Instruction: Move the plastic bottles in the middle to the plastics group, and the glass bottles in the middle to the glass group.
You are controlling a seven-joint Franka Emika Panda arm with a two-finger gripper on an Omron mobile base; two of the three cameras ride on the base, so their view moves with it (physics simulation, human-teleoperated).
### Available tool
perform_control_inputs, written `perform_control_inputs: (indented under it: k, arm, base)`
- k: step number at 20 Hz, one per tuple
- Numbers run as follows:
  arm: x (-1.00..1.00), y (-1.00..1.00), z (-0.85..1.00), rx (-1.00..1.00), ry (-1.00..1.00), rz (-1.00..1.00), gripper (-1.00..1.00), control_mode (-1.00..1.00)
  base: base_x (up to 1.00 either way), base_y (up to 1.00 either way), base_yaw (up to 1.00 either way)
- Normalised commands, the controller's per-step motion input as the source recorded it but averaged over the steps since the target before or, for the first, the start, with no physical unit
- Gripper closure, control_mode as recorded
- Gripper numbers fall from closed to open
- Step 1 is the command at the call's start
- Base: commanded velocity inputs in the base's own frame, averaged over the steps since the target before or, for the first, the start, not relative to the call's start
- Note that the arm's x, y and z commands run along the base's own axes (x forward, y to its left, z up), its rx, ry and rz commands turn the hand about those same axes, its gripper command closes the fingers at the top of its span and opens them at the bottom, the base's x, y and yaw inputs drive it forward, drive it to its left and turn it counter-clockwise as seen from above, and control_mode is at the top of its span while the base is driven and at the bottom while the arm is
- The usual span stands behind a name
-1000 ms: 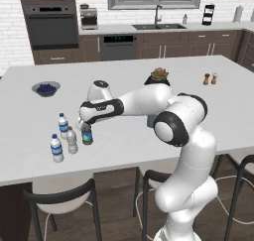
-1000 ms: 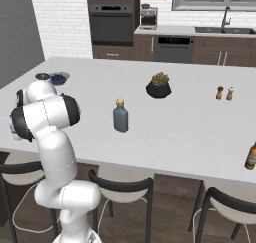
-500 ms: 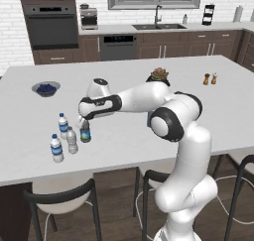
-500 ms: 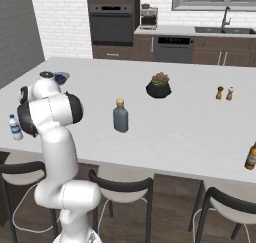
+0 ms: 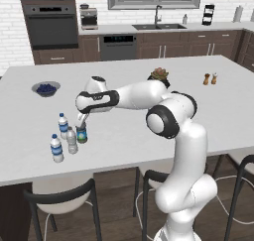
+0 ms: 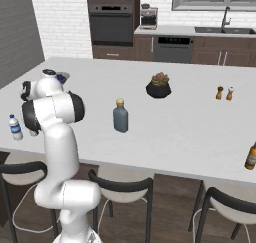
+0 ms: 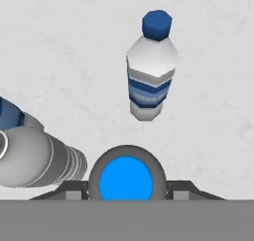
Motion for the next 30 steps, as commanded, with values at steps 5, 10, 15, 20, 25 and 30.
perform_control_inputs:
  k: [5,10,15,20,25,30]
  arm:
    - [0.17,0.02,0.00,0.00,0.00,0.10,1.00,-1.00]
    - [0.11,0.08,0.00,0.00,0.00,0.08,1.00,-1.00]
    - [0.00,0.12,-0.03,0.00,0.00,0.05,1.00,-1.00]
    - [0.00,0.04,-0.41,0.00,0.00,0.03,1.00,-1.00]
    - [0.00,0.00,-0.42,0.00,-0.01,0.03,1.00,-1.00]
    - [0.00,0.00,-0.01,0.00,0.00,0.00,1.00,-1.00]
  base:
    - [0.00,0.00,0.00]
    - [0.00,0.00,0.00]
    - [0.00,0.00,0.00]
    - [0.00,0.00,0.00]
    - [0.00,0.00,0.00]
    - [0.00,0.00,0.00]
